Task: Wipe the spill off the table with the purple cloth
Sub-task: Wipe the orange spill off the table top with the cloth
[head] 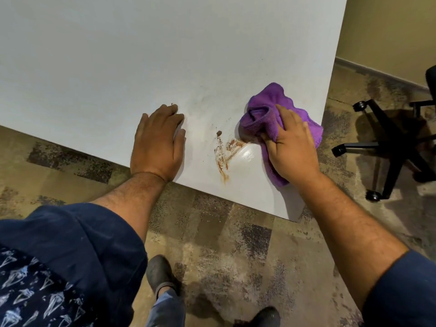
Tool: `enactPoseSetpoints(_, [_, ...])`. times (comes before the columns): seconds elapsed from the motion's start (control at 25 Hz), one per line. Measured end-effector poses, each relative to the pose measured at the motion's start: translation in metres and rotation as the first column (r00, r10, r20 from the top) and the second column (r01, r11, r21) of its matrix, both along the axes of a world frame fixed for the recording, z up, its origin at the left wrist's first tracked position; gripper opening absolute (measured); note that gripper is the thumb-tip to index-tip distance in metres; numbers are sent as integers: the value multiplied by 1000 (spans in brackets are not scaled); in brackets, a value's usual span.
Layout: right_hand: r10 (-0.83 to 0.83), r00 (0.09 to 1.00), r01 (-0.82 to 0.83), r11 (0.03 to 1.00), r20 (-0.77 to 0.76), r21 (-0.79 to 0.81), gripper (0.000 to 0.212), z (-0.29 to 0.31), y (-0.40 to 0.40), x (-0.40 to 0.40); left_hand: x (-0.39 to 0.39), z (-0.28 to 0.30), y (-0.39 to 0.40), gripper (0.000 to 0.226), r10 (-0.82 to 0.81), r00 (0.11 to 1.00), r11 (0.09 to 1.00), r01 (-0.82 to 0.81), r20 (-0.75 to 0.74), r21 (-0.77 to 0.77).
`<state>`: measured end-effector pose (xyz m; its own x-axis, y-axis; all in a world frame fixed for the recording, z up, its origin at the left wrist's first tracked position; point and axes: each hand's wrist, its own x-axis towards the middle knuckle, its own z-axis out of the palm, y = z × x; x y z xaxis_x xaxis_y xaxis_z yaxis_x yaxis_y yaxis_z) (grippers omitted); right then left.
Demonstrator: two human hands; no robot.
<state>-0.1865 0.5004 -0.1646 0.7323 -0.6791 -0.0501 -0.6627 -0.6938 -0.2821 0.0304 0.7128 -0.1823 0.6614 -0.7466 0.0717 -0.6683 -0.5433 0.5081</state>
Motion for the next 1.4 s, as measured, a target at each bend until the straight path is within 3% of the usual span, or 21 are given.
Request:
enactPoseSetpoints(0.16, [-65, 994, 58, 995, 91, 80, 56, -1, 13, 10, 0, 1, 0, 39, -4, 1000, 1000, 4, 7, 10])
enactPoseSetpoints(0.32, [-46, 971, 16, 992, 233, 129, 52, -3, 37, 11, -1, 1, 0, 39, -7, 1000, 1000, 7, 16, 16])
enactPoseSetpoints(0.56, [-37, 967, 12, 995, 252, 99, 50, -3, 57, 11, -2, 1, 0, 38, -5, 999, 1000, 5, 39, 9])
enactPoseSetpoints(0.92, [-50, 942, -27, 974, 332, 225, 64, 3, 92, 5, -4, 3, -1, 38, 2, 998, 1000, -3, 59, 14])
enactPoseSetpoints(1.28, [30, 924, -173, 921, 380, 349, 47, 5, 137, -12, -4, 6, -3, 38, 2, 999, 999, -4, 41, 38])
enactPoseSetpoints(1.4, [-10, 908, -229, 826, 420, 515, 36, 25, 128, -21, -5, 7, -3, 38, 6, 999, 999, -7, 39, 40])
